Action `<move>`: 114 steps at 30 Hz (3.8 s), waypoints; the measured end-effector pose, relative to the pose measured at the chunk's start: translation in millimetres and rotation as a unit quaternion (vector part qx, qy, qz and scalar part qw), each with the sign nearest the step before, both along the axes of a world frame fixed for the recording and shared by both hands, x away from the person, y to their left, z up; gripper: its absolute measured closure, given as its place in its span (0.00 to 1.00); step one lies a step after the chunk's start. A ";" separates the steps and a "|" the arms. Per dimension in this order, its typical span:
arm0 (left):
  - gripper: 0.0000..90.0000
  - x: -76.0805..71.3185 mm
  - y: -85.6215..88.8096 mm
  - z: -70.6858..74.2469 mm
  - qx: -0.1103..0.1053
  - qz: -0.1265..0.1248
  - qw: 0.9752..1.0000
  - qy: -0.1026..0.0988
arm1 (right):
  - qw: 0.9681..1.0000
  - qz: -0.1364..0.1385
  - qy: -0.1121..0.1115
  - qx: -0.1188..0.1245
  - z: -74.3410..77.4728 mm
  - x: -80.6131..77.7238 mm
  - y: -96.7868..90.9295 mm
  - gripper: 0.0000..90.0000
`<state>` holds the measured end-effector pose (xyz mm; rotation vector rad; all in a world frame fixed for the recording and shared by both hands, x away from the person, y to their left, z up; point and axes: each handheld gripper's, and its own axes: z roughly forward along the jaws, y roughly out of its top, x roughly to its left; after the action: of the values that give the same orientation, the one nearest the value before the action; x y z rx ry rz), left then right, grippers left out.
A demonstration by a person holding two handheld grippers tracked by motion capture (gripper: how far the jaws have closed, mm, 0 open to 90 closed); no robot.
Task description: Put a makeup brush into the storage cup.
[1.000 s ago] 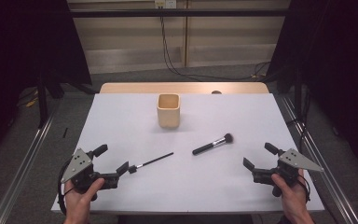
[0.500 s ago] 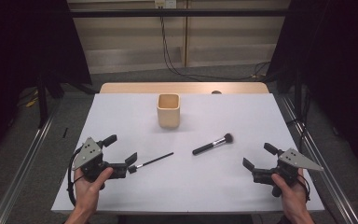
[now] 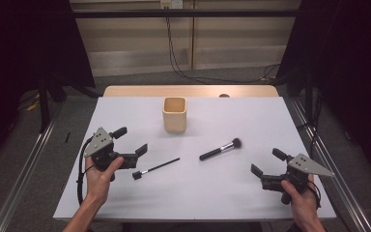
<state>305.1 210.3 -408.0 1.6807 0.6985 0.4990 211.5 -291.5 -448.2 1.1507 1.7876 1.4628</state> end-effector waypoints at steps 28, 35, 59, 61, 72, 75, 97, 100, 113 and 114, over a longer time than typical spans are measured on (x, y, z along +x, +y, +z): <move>0.07 45.0 -20.0 11.0 0.085 -0.050 0.993 0.070 | 1.000 -0.002 0.001 -0.003 -1.0 0.8 -0.7 0.01; 0.07 47.7 -21.1 7.7 0.157 -0.041 0.982 0.092 | 1.000 -0.004 0.005 -0.003 -1.5 1.0 -1.2 0.01; 0.08 59.9 -42.5 -6.5 0.307 -0.125 0.916 0.225 | 1.000 -0.001 0.011 -0.006 -2.6 1.8 -0.2 0.01; 0.08 60.7 -44.3 -8.2 0.319 -0.129 0.910 0.232 | 1.000 0.000 0.013 -0.005 -2.8 2.2 -0.6 0.01; 0.09 60.3 -50.9 -19.6 0.369 -0.146 0.877 0.272 | 1.000 0.005 0.014 -0.009 -3.3 2.6 0.5 0.01; 0.10 58.0 -54.5 -22.1 0.387 -0.161 0.866 0.272 | 1.000 0.005 0.014 -0.009 -3.2 2.4 0.6 0.01; 0.45 50.0 -74.9 -38.2 0.436 -0.201 0.823 0.303 | 1.000 0.005 0.012 -0.009 -3.6 2.5 1.7 0.01; 0.51 47.8 -78.8 -38.2 0.457 -0.191 0.818 0.292 | 1.000 0.007 0.009 -0.013 -3.2 2.1 2.2 0.01; 0.73 48.0 -82.8 -37.5 0.471 -0.184 0.806 0.307 | 1.000 0.010 0.008 -0.014 -3.7 1.8 2.8 0.01; 0.75 48.1 -83.0 -37.5 0.472 -0.187 0.805 0.307 | 1.000 0.011 0.006 -0.014 -3.4 1.6 2.8 0.01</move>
<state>353.2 127.3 -445.5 2.9287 0.5549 -0.0507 213.1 -288.7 -451.6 1.1323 1.8280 1.4417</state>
